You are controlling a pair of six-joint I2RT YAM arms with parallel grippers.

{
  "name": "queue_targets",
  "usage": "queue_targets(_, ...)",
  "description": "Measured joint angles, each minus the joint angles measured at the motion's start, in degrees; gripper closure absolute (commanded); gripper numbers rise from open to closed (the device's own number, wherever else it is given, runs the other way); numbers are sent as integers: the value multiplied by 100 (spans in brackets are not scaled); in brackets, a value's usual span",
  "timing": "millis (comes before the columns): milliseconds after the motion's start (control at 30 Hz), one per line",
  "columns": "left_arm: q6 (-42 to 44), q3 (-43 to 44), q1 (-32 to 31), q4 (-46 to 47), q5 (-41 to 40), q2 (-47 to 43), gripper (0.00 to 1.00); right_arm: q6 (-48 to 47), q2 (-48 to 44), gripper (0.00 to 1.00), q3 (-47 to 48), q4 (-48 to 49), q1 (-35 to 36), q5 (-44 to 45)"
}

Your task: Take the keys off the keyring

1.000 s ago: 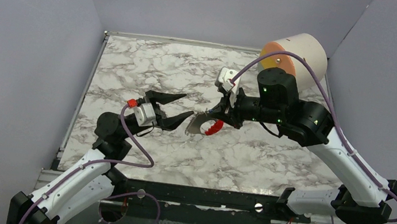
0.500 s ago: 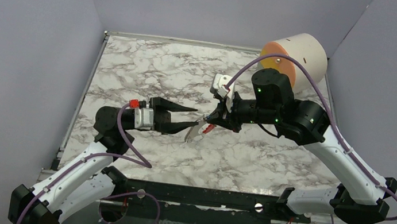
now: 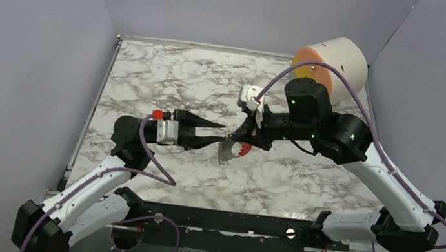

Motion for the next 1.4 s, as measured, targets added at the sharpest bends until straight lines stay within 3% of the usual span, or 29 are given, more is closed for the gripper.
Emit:
queue_targets(500, -76, 13, 0, 264, -142, 216, 55, 0, -39, 99, -101, 37, 26, -48)
queue_targets(1100, -472, 24, -122, 627, 59, 378, 66, 2, -105, 99, -184, 118, 28, -44)
queue_targets(1400, -455, 22, -326, 680, 267, 389, 66, 24, -153, 99, -186, 177, 55, -44)
